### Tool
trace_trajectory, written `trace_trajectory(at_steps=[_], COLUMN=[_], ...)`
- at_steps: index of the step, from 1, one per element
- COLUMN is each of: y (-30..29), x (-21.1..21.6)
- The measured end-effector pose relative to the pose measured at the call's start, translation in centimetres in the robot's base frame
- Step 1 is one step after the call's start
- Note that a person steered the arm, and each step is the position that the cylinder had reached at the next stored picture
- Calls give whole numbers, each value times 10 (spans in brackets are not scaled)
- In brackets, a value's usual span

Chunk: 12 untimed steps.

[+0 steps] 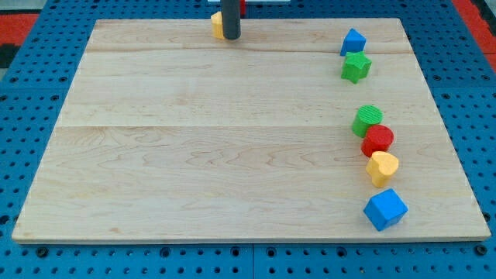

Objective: Move your arm towards the red circle

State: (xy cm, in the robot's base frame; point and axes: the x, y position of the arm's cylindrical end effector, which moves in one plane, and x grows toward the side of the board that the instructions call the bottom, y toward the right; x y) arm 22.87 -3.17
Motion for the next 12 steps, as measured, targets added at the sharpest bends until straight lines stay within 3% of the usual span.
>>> trace_trajectory(at_steps=[4,5,6,7,8,9,12], y=[24,59,55,50,79,137,216], x=[15,46,92,159,218,249,214])
